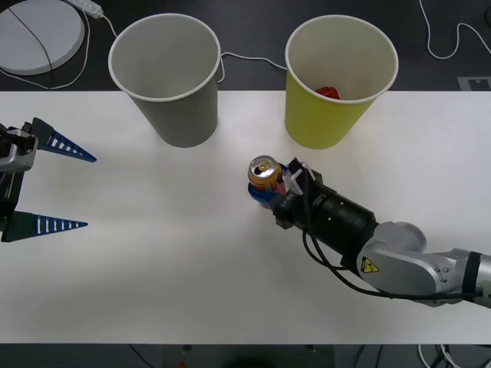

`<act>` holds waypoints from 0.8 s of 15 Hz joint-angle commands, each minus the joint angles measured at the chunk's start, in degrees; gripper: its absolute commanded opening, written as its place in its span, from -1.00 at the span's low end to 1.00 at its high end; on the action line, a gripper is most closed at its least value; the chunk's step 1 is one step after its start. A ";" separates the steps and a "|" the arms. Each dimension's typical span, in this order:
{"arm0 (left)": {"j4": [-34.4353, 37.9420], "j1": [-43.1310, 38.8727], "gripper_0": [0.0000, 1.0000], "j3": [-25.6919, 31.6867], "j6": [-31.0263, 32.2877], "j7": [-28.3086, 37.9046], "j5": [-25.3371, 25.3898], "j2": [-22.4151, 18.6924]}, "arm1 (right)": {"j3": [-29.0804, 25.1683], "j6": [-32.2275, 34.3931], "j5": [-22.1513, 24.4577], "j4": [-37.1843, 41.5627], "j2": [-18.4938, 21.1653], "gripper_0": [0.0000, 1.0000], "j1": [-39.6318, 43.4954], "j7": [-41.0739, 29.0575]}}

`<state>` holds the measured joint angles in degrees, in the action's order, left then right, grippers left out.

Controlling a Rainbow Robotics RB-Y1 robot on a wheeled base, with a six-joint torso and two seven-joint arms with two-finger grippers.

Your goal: Put the can into the green bin and the plastic bottle into the gray bin

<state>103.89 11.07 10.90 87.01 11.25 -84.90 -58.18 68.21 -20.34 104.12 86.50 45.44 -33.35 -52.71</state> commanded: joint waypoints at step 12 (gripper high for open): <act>0.00 0.00 1.00 0.00 0.00 0.00 0.00 0.00 | -48.43 60.07 -0.76 34.44 19.95 -1.00 22.19 -3.89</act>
<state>103.89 11.07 10.90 87.01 11.25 -84.90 -58.18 22.27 37.10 104.30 119.94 65.26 -12.04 -55.79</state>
